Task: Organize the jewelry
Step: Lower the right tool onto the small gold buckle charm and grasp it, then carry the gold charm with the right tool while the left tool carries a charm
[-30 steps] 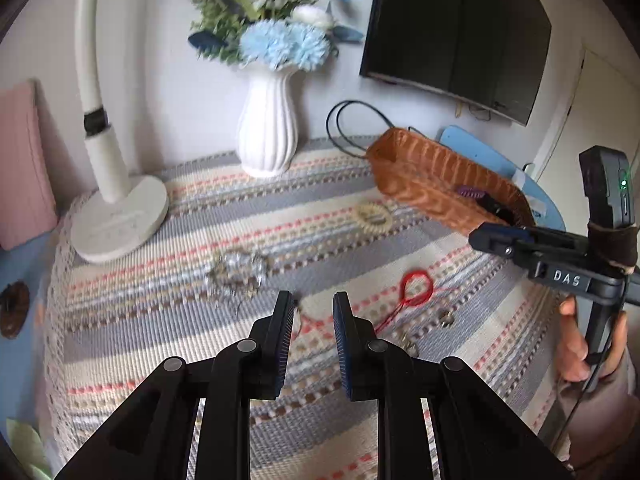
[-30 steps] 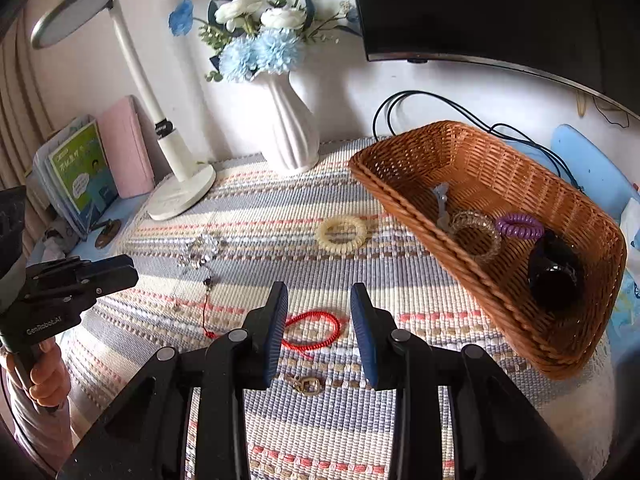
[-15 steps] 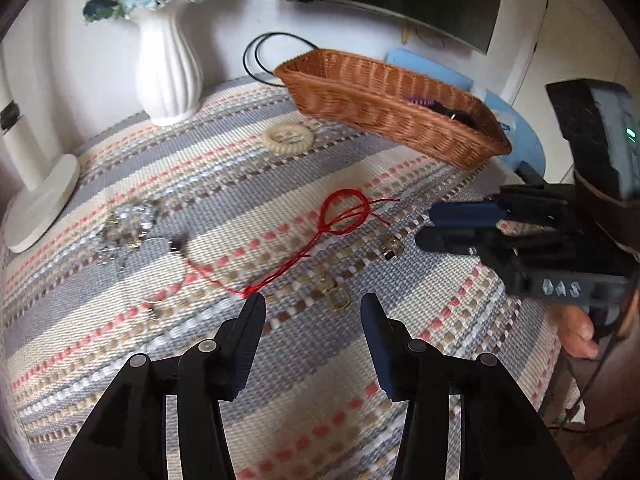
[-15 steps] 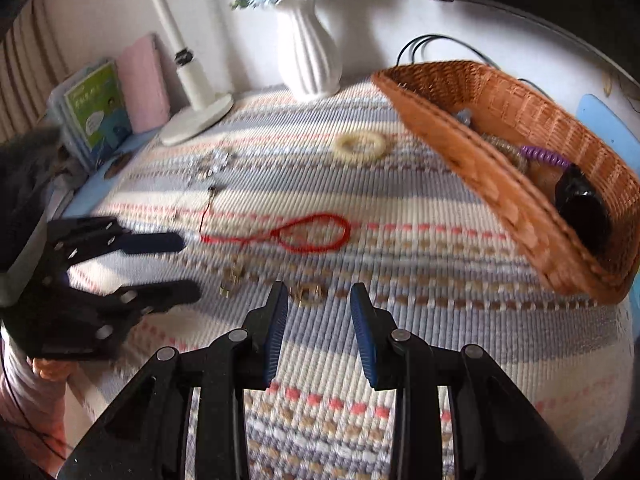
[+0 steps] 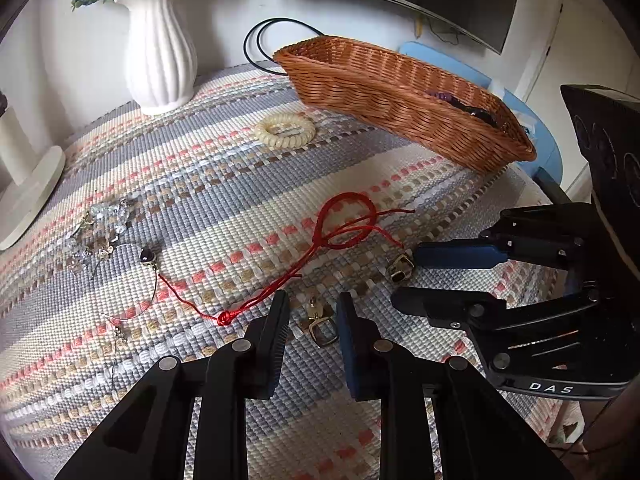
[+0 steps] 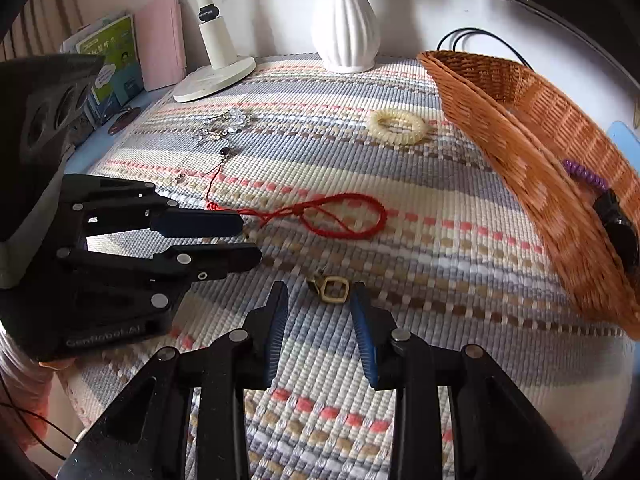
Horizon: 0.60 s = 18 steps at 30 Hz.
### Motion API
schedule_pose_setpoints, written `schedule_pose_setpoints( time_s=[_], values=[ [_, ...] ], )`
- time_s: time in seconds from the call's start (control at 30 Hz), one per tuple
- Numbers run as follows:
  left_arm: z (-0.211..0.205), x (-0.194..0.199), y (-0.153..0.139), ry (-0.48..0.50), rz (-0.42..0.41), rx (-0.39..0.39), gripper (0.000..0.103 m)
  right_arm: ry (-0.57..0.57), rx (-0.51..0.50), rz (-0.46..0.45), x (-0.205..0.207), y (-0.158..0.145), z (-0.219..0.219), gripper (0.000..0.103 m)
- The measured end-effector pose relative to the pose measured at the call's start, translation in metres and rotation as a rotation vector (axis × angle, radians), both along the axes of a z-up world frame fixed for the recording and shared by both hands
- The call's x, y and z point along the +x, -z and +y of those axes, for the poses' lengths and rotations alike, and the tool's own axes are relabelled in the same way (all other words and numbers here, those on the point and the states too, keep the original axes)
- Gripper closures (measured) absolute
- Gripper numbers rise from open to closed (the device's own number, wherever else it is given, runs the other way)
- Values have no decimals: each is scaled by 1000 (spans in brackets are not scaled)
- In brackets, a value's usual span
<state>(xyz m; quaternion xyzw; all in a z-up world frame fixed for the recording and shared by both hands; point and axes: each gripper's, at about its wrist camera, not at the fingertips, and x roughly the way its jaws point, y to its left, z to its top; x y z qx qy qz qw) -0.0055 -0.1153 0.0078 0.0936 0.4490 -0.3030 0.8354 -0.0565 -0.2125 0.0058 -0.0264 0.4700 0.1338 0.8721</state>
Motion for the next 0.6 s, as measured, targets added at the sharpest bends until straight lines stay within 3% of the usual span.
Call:
schedule_pose_setpoints(
  time_s=[0.1, 0.17, 0.23, 0.33, 0.6],
  values=[
    [-6, 0, 1, -3, -15, 12, 79, -8, -61, -28, 1, 1, 9, 71],
    [-9, -1, 2, -4, -26, 22, 79, -11, -95, -42, 0, 2, 14, 80],
    [-10, -3, 3, -11, -44, 35, 93, -10, -103, -50, -1, 2, 15, 81],
    [-8, -3, 3, -9, -37, 17, 92, 14, -103, -54, -2, 1, 11, 82],
    [13, -5, -9, 7, -3, -147, 92, 101, -1, -87, -21, -20, -20, 82]
  ],
)
